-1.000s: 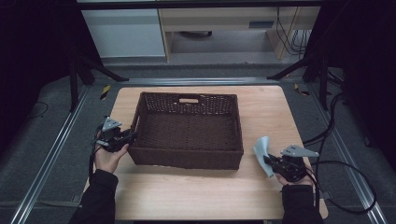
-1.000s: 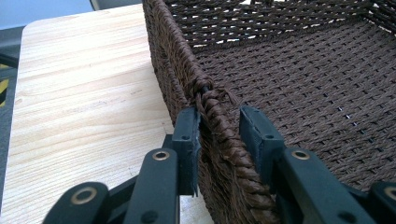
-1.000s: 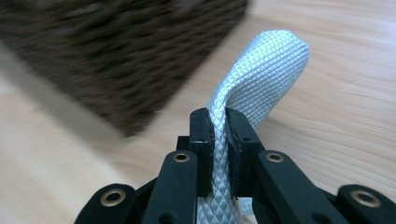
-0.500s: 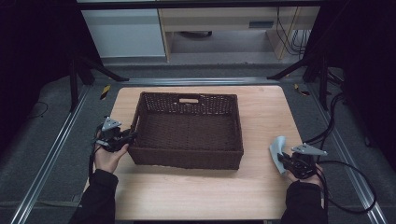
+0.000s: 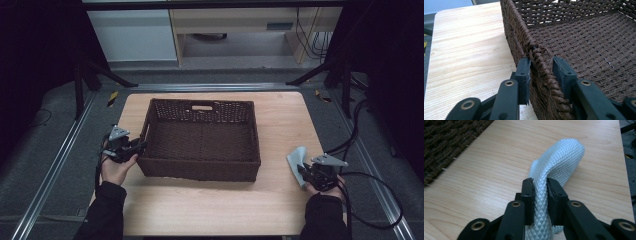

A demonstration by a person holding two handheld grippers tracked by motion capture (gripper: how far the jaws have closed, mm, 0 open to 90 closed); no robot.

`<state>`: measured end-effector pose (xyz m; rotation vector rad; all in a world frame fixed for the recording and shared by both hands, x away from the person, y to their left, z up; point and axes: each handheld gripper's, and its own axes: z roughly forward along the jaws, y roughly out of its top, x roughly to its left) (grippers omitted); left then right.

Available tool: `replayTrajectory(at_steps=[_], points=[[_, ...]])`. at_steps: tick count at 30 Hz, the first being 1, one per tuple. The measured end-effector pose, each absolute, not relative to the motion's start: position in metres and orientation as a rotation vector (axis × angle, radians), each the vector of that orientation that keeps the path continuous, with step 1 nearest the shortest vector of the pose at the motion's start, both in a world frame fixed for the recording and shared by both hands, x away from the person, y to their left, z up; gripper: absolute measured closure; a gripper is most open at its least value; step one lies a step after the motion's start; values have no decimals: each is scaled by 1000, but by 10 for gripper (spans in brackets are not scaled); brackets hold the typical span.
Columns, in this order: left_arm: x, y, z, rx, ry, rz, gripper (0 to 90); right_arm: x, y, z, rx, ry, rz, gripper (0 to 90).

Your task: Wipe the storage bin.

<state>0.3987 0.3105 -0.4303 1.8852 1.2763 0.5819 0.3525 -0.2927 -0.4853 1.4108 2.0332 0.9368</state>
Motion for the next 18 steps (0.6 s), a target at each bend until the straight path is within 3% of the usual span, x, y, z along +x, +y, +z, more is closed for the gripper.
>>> replayTrajectory(at_steps=[10,18], points=[[398,311,-431,1881,1275,583,659,352,-293,-483,1383,1982,936,619],[399,311,-431,1880,1276,580,656,352,-296,-478,1386,1933,966,583]])
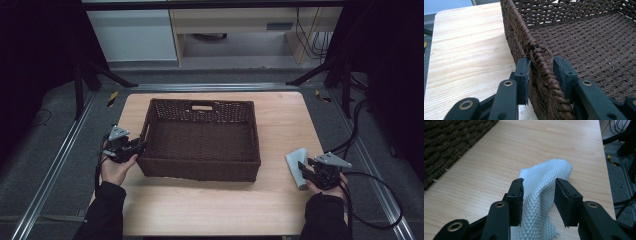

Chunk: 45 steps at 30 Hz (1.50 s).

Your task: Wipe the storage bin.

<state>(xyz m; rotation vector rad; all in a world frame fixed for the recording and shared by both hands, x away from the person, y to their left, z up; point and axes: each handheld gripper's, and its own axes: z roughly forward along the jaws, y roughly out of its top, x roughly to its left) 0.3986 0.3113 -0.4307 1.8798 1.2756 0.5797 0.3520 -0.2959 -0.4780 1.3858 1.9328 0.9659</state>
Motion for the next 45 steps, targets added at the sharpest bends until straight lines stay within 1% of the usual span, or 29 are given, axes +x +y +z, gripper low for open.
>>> replayTrajectory(at_steps=[7,14,21,26,30,40,43,45], points=[[398,311,-430,1885,1266,582,668,351,-287,-459,1339,1917,1046,570],[398,310,-430,1887,1265,583,670,351,-265,-428,1265,1909,1204,560],[398,312,-429,1875,1271,557,662,363,-236,-410,1213,1961,1264,545],[397,311,-429,1879,1272,566,666,376,-217,-399,1205,1968,1312,537],[397,311,-429,1873,1279,562,672,386,-204,-397,1193,1992,1326,536],[398,310,-430,1854,1268,554,662,401,-182,-410,1184,2068,1334,543],[398,311,-430,1861,1248,561,647,403,-180,-413,1186,2079,1324,572],[397,312,-429,1853,1231,579,605,404,-179,-416,1186,2087,1304,602]])
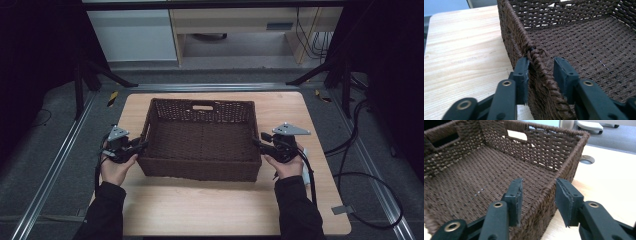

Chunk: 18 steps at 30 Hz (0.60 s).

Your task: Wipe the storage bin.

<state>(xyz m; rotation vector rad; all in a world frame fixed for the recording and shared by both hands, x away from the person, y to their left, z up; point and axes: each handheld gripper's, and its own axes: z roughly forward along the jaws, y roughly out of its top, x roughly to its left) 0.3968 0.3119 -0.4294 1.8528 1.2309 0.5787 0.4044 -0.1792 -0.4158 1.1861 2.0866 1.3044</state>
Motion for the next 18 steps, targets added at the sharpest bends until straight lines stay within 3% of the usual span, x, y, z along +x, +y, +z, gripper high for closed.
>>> replayTrajectory(at_steps=[4,8,18], points=[[393,316,-424,1822,1208,602,518,405,-179,-421,1193,2111,1294,679],[386,324,-419,1798,1205,612,504,404,-177,-421,1202,2115,1272,701],[377,322,-419,1846,1185,567,735,388,-173,-415,1201,2164,1232,675]])
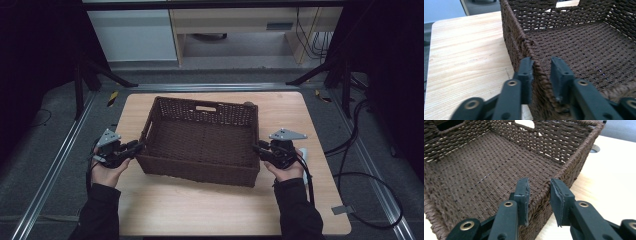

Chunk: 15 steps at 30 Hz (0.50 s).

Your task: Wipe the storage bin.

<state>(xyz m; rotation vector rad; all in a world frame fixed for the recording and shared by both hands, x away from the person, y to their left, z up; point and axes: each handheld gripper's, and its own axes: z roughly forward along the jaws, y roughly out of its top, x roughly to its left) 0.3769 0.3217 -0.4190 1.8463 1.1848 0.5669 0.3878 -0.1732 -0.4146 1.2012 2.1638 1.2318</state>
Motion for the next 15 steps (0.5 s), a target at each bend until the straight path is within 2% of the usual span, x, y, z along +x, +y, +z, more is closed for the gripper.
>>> replayTrajectory(at_steps=[4,10,15], points=[[380,322,-419,1845,1195,569,757,393,-171,-411,1173,2096,1248,550],[387,323,-420,1830,1194,570,760,403,-166,-426,1183,2053,1223,592],[379,324,-415,1823,1159,588,665,400,-164,-424,1190,2067,1180,615]])
